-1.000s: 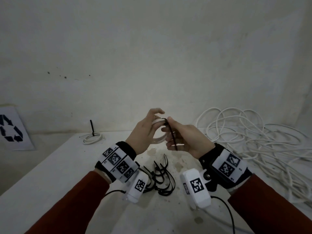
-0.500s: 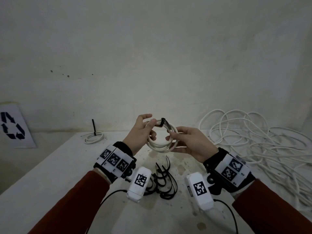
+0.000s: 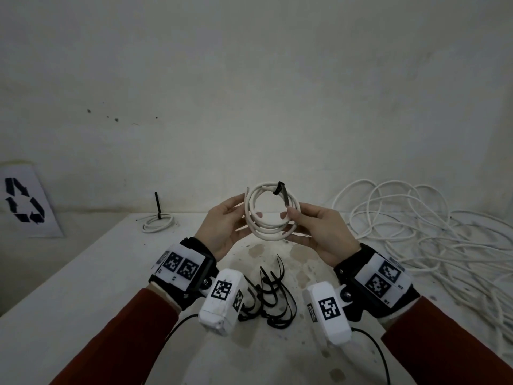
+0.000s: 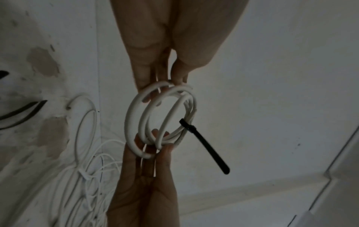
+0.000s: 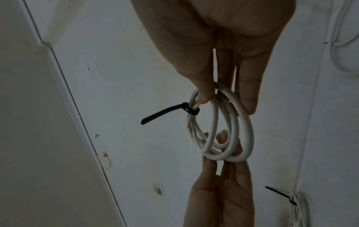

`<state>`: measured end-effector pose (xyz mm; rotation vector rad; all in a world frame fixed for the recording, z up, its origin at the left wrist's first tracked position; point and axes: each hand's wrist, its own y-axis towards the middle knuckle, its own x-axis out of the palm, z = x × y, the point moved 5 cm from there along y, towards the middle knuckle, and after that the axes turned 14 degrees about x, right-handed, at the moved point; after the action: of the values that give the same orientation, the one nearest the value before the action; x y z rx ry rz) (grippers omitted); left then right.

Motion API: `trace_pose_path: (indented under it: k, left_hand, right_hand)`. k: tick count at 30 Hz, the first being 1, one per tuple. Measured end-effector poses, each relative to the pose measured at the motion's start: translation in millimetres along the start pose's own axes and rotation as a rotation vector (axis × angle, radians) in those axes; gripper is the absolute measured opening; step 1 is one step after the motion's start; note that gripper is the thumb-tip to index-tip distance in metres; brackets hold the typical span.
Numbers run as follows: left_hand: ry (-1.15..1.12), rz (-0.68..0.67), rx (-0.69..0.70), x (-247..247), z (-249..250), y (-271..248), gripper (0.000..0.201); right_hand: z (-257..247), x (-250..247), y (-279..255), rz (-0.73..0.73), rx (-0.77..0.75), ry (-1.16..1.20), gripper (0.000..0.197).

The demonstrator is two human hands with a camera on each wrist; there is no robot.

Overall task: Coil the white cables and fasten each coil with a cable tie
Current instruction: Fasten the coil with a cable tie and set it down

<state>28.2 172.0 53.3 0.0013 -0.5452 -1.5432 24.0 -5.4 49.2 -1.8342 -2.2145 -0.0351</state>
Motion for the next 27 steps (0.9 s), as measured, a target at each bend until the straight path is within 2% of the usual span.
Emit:
trace_pose_path:
  k: [3,8,11,13,16,18,22,27]
  left_hand:
    - [0.08,0.077,0.021,-5,-2,1,0.021]
    - [-0.015,0.124,0.004,-4,-3,3,0.014]
    - [-0.109,0.084,-0.05,-2,-3,2,0.037]
    - [-0.066,0.037,-0.057,-1,-1,1,0.044]
    - [0.173,-0.01,0.037,0,2,-2,0.032]
    - [0.227,0.014,0.081,-1,2,-2,0.02]
    - [0.084,0.041,-0.003,-3,-4,2,0.015]
    - [-0.005,-0.01,-0.101,-4,-12,0,0.017]
  right_hand:
    - [0,6,-3,-0.038,-0.007,-0.028,0.015]
    - [2,9,-3,0.011,-0.028,0.009,0.016]
    - [4,8,-1,0.04,-0.017,0.061,0.015]
    - [6,8,0,0.048,-0.004,0.073,0.016]
    - [8,9,1,0.04,0.002,0.062,0.015]
    - [9,11,1,0.032,0.003,0.052,0.013]
    - [12,12,0,0.015,0.046,0.042,0.01]
    - [17,11,0,-0.006,0.109,0.049,0.01]
